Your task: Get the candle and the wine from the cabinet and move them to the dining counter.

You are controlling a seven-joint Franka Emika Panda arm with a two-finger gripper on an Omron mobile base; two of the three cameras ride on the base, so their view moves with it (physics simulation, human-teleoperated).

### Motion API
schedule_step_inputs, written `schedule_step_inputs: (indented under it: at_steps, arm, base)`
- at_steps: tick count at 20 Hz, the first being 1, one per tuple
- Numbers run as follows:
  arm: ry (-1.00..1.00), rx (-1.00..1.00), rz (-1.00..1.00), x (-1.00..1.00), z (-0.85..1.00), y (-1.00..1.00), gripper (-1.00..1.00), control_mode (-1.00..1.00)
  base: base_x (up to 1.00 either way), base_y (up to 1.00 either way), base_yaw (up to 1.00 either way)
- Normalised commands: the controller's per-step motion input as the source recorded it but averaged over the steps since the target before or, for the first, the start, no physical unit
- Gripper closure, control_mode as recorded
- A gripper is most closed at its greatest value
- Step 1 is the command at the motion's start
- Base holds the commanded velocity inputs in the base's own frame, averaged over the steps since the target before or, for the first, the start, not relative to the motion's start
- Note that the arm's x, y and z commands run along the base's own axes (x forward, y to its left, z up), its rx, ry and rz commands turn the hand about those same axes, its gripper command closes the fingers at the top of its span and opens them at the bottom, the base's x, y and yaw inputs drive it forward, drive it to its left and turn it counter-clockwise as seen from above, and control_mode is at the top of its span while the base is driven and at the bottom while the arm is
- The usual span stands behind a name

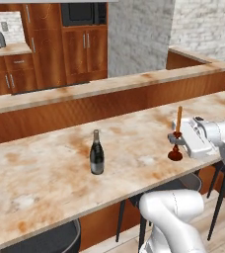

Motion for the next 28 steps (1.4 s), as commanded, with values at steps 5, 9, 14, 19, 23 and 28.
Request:
schedule_step_inputs:
  at_steps: [5, 9, 14, 19, 23, 28]
  arm:
    - [-0.05, 0.0, 0.09, 0.44, -0.36, 0.25, 1.0, -1.0]
    - [-0.1, 0.0, 0.09, 0.36, -0.38, 0.24, 1.0, -1.0]
    - [-0.06, 0.04, 0.1, 0.31, -0.4, 0.14, 1.0, -1.0]
    - [0.0, 0.08, 0.12, 0.34, -0.38, 0.06, 1.0, -1.0]
    - [0.0, 0.11, 0.15, 0.36, -0.36, 0.0, 1.0, -1.0]
    - [0.0, 0.12, 0.16, 0.29, -0.3, 0.02, 1.0, -1.0]
  base:
    - [0.0, 0.0, 0.0]
    - [0.0, 0.0, 0.0]
    - [0.0, 0.0, 0.0]
    - [0.0, 0.0, 0.0]
    - [0.0, 0.0, 0.0]
    - [0.0, 0.0, 0.0]
